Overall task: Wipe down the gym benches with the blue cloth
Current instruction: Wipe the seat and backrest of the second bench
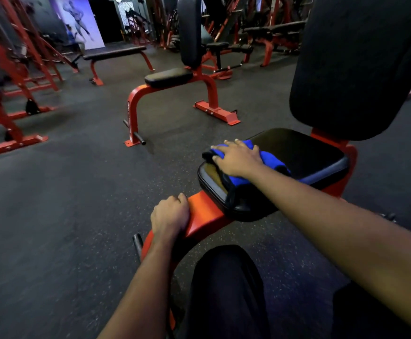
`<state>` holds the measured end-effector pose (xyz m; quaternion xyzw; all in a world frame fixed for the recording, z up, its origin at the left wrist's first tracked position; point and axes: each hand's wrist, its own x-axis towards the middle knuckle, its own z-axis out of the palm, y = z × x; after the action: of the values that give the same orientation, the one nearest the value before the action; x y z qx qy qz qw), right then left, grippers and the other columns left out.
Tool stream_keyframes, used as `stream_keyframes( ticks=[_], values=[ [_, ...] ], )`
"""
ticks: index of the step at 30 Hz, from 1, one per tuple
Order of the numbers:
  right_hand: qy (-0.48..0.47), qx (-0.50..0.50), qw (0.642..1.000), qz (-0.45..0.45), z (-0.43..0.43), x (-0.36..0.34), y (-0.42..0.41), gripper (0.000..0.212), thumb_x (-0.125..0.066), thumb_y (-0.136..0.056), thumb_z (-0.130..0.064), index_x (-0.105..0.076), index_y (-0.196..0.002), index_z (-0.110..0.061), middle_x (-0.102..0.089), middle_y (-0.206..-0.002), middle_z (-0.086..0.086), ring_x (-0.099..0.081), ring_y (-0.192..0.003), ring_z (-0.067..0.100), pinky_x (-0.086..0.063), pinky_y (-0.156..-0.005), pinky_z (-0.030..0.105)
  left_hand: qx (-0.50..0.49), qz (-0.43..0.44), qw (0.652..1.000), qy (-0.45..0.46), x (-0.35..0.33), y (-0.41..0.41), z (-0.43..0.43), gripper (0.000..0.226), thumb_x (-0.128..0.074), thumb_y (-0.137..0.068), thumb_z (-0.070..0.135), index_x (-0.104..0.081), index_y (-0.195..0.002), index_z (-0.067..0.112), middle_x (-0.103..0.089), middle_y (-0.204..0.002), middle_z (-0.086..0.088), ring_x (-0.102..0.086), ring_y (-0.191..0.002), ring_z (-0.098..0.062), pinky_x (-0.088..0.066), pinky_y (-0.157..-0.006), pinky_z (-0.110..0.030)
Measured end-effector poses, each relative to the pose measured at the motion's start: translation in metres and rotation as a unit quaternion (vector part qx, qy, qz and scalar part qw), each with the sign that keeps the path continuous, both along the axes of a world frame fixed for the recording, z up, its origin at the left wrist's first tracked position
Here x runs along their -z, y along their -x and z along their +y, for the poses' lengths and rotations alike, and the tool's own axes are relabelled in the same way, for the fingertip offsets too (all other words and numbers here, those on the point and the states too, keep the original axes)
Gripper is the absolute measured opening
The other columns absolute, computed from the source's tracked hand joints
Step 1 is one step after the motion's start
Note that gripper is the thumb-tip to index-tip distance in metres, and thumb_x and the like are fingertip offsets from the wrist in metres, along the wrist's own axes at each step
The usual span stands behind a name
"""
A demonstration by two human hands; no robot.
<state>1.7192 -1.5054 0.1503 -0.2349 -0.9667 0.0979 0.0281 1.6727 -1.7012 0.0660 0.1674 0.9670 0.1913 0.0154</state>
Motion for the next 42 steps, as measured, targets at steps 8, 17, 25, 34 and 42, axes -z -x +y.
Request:
stream_keyframes(
  ticks=[8,17,25,34,42],
  values=[
    [-0.008,-0.017,0.999,0.030,-0.021,0.008,-0.027,0.050,-0.035,-0.099,-0.056,-0.030,-0.149,-0.050,-0.013,-0.165,-0.012,-0.012,-0.152,0.019,-0.010,-0.116,0.059,0.002,0.008,1.000,0.006,-0.001,-0.001,0.000,0.054,-0.022,-0.099,0.038,-0.063,-0.110,0.005,-0.063,-0.120,-0.022,-0.058,-0.110,-0.041,-0.045,-0.089,-0.041],
    [-0.009,0.212,0.942,0.260,-0.036,0.056,-0.115,0.044,-0.048,-0.089,-0.051,-0.058,-0.131,-0.043,-0.032,-0.160,-0.008,-0.017,-0.151,0.023,-0.013,-0.111,0.069,-0.022,-0.010,1.000,-0.010,-0.011,-0.012,0.000,0.054,-0.025,-0.098,0.036,-0.064,-0.114,0.001,-0.061,-0.122,-0.027,-0.057,-0.113,-0.043,-0.044,-0.094,-0.042],
    [0.156,0.357,0.775,0.497,-0.055,0.060,-0.097,0.049,-0.065,-0.088,-0.032,-0.060,-0.136,-0.032,-0.014,-0.166,0.006,-0.001,-0.153,0.033,-0.009,-0.119,0.048,-0.037,-0.016,0.999,-0.022,-0.013,-0.013,0.002,0.053,-0.027,-0.098,0.036,-0.064,-0.114,0.001,-0.061,-0.121,-0.027,-0.057,-0.111,-0.043,-0.043,-0.093,-0.043],
    [0.156,0.318,0.776,0.522,-0.036,0.075,-0.098,0.047,-0.058,-0.087,-0.030,-0.063,-0.133,-0.023,-0.021,-0.163,0.015,-0.008,-0.150,0.042,-0.004,-0.122,0.036,-0.026,-0.030,0.999,-0.021,-0.017,-0.015,0.002,0.049,-0.027,-0.100,0.033,-0.061,-0.119,0.003,-0.057,-0.128,-0.026,-0.053,-0.117,-0.043,-0.040,-0.098,-0.044],
    [0.217,0.432,0.750,0.451,0.038,0.043,-0.118,0.067,-0.061,-0.094,-0.031,-0.032,-0.154,-0.033,-0.003,-0.167,0.006,0.002,-0.153,0.032,-0.003,-0.120,0.044,-0.042,-0.095,0.995,-0.004,-0.021,-0.003,0.003,0.055,-0.027,-0.097,0.039,-0.056,-0.128,0.004,-0.054,-0.134,-0.025,-0.050,-0.123,-0.042,-0.040,-0.099,-0.043]
  ],
)
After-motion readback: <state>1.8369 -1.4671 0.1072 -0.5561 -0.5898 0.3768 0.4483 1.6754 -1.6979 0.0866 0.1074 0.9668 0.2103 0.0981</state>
